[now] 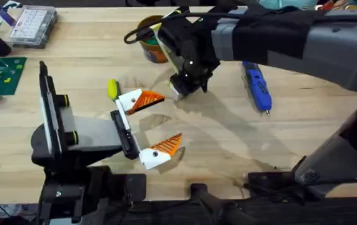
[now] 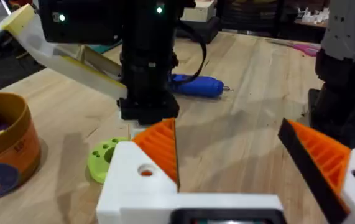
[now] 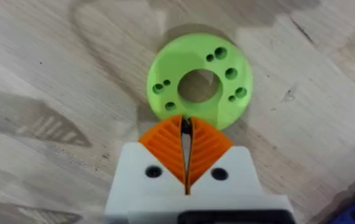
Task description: Pick up the gripper from the table and insert it into the empty holder that is missing its gripper. Then pick up a screw, insert it into the mounting hole, and use the screwdriver to tighten it. Finally, clean up the table by picking up the vegetable and placing it into the bucket.
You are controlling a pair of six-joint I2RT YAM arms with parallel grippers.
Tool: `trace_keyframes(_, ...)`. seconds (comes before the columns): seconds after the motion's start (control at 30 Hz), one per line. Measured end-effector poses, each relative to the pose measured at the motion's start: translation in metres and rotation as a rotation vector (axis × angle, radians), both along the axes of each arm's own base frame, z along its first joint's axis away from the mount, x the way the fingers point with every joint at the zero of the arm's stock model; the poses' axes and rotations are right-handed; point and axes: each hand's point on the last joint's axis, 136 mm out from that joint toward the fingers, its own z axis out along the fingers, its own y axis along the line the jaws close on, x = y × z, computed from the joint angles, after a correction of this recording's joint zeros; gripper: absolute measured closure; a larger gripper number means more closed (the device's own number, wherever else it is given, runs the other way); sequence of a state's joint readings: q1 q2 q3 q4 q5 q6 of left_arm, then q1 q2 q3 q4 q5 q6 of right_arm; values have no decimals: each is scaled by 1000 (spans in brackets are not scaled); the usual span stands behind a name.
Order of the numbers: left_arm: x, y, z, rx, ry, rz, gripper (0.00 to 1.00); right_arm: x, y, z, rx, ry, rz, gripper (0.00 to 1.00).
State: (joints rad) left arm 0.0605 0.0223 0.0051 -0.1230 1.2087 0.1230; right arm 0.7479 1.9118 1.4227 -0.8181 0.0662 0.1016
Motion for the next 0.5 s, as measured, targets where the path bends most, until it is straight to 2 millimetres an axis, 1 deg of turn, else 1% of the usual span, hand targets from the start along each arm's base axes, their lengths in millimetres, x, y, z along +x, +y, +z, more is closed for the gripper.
trace_keyframes(0.1, 0, 0, 0, 0, 0, 0, 11, 0, 0, 0, 0, 0, -1, 715)
trace_keyframes(0.33, 0, 0, 0, 0, 0, 0, 11, 0, -2, -4, -16, 4, -1, 822)
trace_keyframes(0.43, 0, 0, 0, 0, 0, 0, 11, 1, -4, -4, -23, -2, -4, 915)
trace_keyframes(0.47, 0, 0, 0, 0, 0, 0, 11, 1, -3, -4, -22, -1, -2, 970)
trace_keyframes(0.5, 0, 0, 0, 0, 0, 0, 11, 1, -3, -4, -23, -2, -3, 989)
